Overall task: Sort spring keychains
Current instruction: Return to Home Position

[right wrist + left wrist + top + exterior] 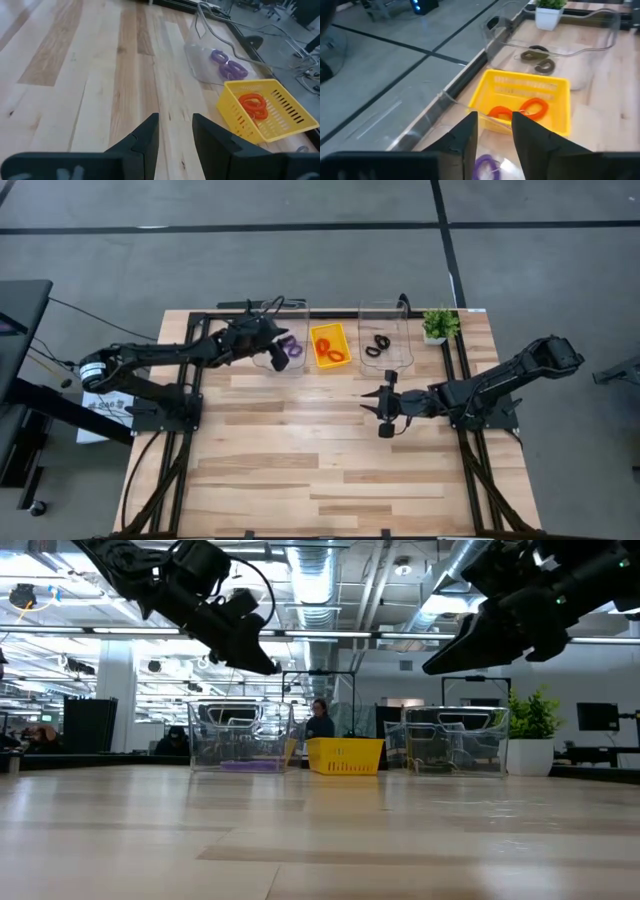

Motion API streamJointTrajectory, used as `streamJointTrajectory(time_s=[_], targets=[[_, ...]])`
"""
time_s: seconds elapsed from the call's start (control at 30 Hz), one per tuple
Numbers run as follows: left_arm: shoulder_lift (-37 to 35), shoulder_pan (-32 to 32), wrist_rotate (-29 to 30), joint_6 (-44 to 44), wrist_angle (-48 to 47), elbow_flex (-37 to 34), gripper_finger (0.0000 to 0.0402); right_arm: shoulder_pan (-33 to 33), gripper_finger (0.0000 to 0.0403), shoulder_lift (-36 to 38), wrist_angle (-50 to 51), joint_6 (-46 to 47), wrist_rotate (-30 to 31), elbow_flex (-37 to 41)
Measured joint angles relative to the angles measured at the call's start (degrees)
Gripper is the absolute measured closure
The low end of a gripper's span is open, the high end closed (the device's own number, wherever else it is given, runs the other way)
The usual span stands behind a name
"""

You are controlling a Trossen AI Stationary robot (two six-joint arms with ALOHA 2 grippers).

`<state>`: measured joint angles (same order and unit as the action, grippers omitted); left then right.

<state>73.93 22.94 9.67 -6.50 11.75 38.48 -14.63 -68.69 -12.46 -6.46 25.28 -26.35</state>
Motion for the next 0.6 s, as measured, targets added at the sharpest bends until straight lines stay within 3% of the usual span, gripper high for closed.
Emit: streamJointTrajectory(time_s=[0.3,0.6], targets=[[-2.9,-3.2,0.2,0.2,-1.2,0.0,0.0282,0.0,0.0294,0.0,0.1,1.2,0.0,0.0],[-18.9,-15.3,-3.8,5.5,-10.2,0.0,0.0281,0.0,0.0294,0.0,2.7,3.5,0.2,0.0]])
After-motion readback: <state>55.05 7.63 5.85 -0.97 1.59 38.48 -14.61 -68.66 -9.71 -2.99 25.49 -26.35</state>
